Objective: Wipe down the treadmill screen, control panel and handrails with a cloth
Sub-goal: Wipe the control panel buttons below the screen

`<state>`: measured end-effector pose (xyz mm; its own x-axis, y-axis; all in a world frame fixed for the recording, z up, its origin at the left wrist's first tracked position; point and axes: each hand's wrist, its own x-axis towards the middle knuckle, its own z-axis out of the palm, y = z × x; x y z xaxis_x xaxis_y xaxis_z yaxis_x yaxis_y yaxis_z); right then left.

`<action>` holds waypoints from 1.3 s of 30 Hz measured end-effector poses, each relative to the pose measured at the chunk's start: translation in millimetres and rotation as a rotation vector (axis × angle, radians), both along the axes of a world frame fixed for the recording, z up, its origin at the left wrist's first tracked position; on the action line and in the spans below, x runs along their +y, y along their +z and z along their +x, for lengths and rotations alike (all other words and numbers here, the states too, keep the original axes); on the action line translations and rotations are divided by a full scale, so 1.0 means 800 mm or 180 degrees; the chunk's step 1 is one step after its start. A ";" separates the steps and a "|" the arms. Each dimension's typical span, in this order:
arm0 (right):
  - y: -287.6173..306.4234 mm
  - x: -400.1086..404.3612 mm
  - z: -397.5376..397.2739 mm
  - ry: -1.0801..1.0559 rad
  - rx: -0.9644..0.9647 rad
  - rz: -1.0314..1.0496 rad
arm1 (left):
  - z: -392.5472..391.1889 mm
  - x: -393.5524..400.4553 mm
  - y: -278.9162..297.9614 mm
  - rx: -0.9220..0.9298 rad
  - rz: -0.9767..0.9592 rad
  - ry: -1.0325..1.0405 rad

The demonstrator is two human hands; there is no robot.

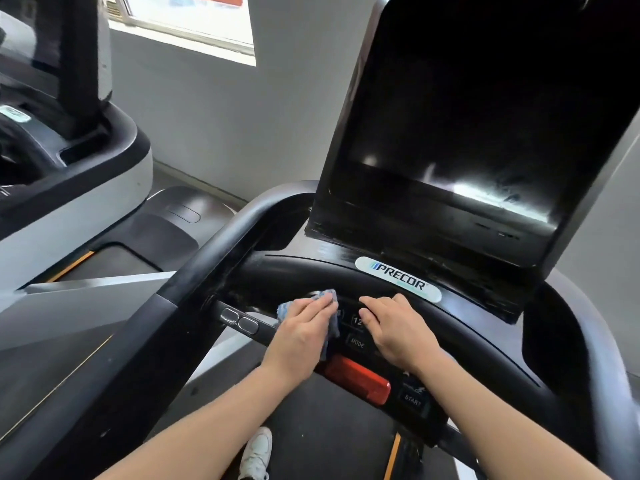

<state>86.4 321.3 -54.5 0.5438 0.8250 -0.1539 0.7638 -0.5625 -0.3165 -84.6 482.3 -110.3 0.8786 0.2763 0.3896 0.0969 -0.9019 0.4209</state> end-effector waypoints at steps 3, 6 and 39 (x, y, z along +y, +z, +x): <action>0.002 -0.003 -0.002 -0.0026 0.0016 0.0041 | -0.010 -0.026 -0.006 0.0009 0.0177 -0.0611; 0.008 0.000 -0.006 -0.0027 0.0087 0.0048 | -0.011 -0.004 -0.003 -0.0197 -0.0136 -0.0210; 0.002 -0.008 -0.011 0.0591 -0.0629 0.0014 | -0.026 -0.013 -0.010 -0.0261 -0.0610 0.0333</action>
